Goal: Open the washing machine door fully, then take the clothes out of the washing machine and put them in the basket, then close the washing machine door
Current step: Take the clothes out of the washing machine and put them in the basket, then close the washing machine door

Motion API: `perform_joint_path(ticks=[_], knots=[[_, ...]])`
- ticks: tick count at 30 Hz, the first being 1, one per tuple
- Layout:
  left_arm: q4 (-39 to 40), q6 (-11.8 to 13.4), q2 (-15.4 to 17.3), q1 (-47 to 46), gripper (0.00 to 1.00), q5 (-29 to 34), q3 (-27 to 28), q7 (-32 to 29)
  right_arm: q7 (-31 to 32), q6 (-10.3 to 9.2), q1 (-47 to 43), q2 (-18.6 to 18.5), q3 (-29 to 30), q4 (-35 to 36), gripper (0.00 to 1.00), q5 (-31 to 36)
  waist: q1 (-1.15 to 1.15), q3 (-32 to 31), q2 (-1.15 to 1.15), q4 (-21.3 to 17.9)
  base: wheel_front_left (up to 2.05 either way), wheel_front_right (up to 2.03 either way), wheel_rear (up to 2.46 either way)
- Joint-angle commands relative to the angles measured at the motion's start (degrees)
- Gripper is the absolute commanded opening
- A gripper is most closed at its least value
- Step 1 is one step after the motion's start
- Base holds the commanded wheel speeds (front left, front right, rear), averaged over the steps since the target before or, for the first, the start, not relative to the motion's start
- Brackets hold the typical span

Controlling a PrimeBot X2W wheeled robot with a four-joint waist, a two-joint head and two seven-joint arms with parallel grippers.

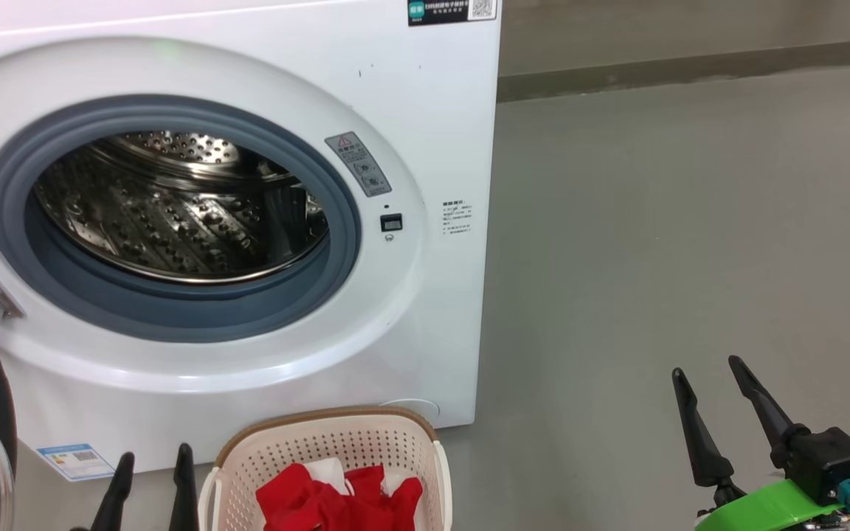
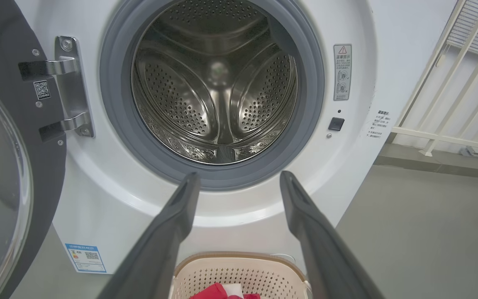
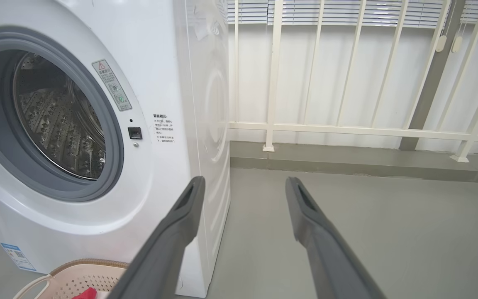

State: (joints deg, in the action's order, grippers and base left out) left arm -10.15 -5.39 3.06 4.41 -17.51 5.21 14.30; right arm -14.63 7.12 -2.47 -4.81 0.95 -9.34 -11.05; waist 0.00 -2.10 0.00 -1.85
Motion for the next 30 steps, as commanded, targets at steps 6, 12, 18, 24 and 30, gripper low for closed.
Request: perform_joint_path(ticks=[6, 12, 18, 24, 30], knots=[[2.8, 0.7, 0.3, 0.7, 1.0, 1.7, 2.1, 0.7, -0.4, 0.36, 0.2, -0.4, -0.7, 2.0, 1.0, 0.4, 0.0, -0.7, 0.0, -0.1, 0.0, 0.0, 0.0], [3.2, 0.9, 0.3, 0.9, 1.0, 2.0, 2.4, 0.7, -0.4, 0.36, 0.3, -0.2, -0.8, 2.1, 1.0, 0.4, 0.0, -0.7, 0.0, -0.2, 0.0, 0.0, 0.0], [3.3, 1.2, 0.3, 1.1, 1.0, 2.8, 2.6, 0.7, -0.4, 0.36, 0.2, -0.1, -0.9, 1.9, 1.0, 0.5, 0.0, -0.7, 0.0, -0.3, -0.01, 0.01, 0.0], [3.6, 1.8, 0.3, 1.3, 1.0, 3.5, 2.5, 0.7, -0.4, 0.36, 0.3, -0.2, -0.9, 1.7, 1.0, 0.4, 0.0, -0.6, 0.0, -0.4, -0.53, 0.53, 0.0], [3.8, 1.8, 0.3, 1.1, 1.0, 3.7, 2.4, 0.7, -0.4, 0.36, 0.5, -0.1, -1.1, 1.6, 1.0, 0.4, 0.0, -0.5, 0.0, -0.6, -1.35, 1.35, 0.0]])
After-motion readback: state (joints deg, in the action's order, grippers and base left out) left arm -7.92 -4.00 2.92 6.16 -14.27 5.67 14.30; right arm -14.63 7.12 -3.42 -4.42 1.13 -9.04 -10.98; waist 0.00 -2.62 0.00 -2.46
